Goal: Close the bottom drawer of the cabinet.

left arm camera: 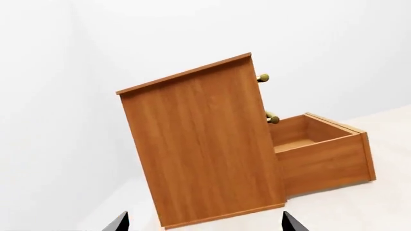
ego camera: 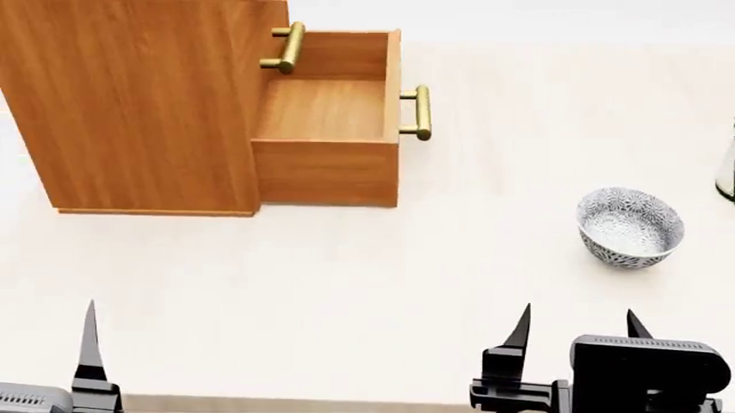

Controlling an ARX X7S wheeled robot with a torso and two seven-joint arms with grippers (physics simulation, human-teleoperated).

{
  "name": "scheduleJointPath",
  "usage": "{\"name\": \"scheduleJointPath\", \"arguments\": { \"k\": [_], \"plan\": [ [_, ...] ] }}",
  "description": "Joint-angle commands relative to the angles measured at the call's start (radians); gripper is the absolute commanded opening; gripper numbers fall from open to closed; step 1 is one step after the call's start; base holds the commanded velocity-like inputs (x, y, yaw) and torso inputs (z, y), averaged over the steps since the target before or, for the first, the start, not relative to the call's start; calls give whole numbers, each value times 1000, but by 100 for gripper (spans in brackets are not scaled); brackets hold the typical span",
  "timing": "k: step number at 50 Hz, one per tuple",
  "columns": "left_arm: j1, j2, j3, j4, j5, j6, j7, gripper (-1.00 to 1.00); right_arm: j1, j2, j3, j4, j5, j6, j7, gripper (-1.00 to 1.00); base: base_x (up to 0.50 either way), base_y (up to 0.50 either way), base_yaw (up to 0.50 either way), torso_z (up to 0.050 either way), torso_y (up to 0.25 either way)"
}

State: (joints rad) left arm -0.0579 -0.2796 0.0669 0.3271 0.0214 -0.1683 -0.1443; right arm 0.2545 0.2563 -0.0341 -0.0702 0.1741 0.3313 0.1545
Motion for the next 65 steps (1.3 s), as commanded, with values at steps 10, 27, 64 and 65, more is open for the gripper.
{"name": "scheduleJointPath", "arguments": {
  "k": [10, 27, 64, 65],
  "plan": [
    [6, -4, 9, -5, -8, 6, -7, 100, -6, 5, -1, 8, 9, -12, 5, 100, 0, 500, 0, 0, 0],
    [4, -10, 13, -9, -13, 5, -14, 100, -4, 3, 15, 7, 37, -14, 10, 100, 0, 329, 0, 0, 0],
    [-1, -18, 25, -2, -15, -4, -34, 100, 1, 6, 21, 1, 87, -3, 3, 100, 296, 14, 0, 0, 0],
    [0, -18, 26, -1, -14, -4, -34, 100, 1, 7, 20, -1, 88, -2, 4, 100, 500, 20, 0, 0, 0]
  ]
}}
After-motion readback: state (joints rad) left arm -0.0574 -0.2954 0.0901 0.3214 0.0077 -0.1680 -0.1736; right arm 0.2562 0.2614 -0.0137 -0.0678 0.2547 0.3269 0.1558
